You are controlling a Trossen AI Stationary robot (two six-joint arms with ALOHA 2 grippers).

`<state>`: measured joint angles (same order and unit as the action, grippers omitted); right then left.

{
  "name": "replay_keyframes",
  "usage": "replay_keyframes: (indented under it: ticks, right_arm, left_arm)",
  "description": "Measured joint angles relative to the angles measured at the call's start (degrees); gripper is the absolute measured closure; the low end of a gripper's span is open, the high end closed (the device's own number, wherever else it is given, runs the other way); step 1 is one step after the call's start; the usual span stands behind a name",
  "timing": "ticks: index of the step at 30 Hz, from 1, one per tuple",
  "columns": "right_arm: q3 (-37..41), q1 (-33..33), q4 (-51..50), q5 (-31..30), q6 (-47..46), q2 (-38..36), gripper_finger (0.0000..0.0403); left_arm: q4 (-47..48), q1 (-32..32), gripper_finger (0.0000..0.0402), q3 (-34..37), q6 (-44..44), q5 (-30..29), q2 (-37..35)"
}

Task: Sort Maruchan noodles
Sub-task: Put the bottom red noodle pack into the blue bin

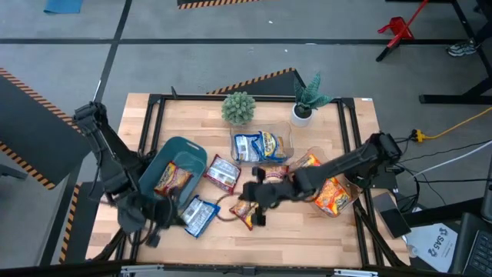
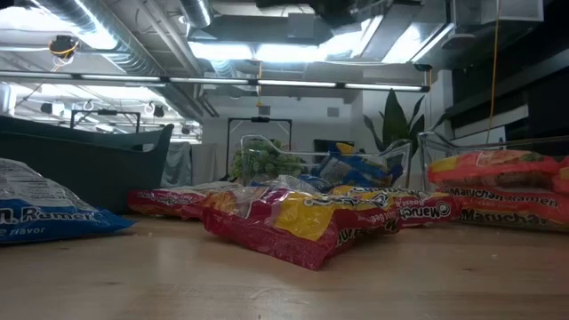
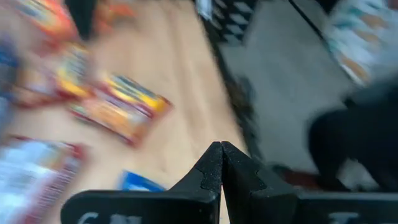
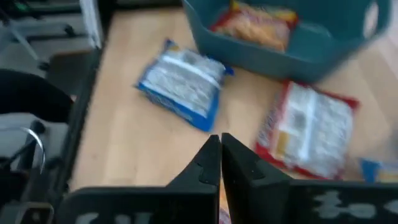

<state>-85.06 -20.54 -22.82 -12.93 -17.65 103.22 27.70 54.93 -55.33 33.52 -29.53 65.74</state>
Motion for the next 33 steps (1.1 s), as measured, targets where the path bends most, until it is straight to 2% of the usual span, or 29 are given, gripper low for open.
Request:
replay_keyframes:
  ticks: [4, 7, 12, 15, 18, 21, 26, 33]
  right_arm:
    - [-0.1, -3.4, 4.1, -4.5, -0.1, 2.9, 0.04]
    - [0.1, -5.5, -0.2, -5.6, -2.8, 5.7, 0.0379]
    - [0.0, -8.3, -5.1, -5.5, -7.5, 8.2, 0.0299]
    - [0.0, -9.5, -5.6, -5.6, -8.8, 8.4, 0.0246]
    - [0.0, -10.4, -10.2, -7.0, -12.4, 8.4, 0.0208]
    - [0.0, -11.0, -18.2, -7.9, -21.6, 8.1, 0.019]
    - [0.0, -14.5, -31.8, -7.6, -37.5, 7.9, 0.0187]
    - [0.0, -19.7, -34.5, -15.1, -52.4, 7.9, 0.0187]
  left_arm:
    - [-0.3, 3.8, 0.0401, 0.0, 4.2, 3.6, 5.7]
    - [-0.3, 4.6, 0.0401, 0.0, 5.3, 1.0, 10.2]
    - [-2.4, 1.3, 0.0401, 0.0, 1.3, -7.9, 14.5]
    - [-7.9, -3.5, 0.0401, 0.0, -4.5, -8.6, 16.1]
    - [-16.5, -8.7, 0.0401, 0.0, -12.0, -5.1, 19.0]
    - [-22.8, -13.0, 0.0401, 0.0, -17.4, -0.1, 22.3]
    - [-25.8, -18.5, 0.0401, 0.0, -17.9, 1.6, 28.3]
    - [-32.4, -23.6, 0.0401, 0.0, -19.2, 7.2, 37.4]
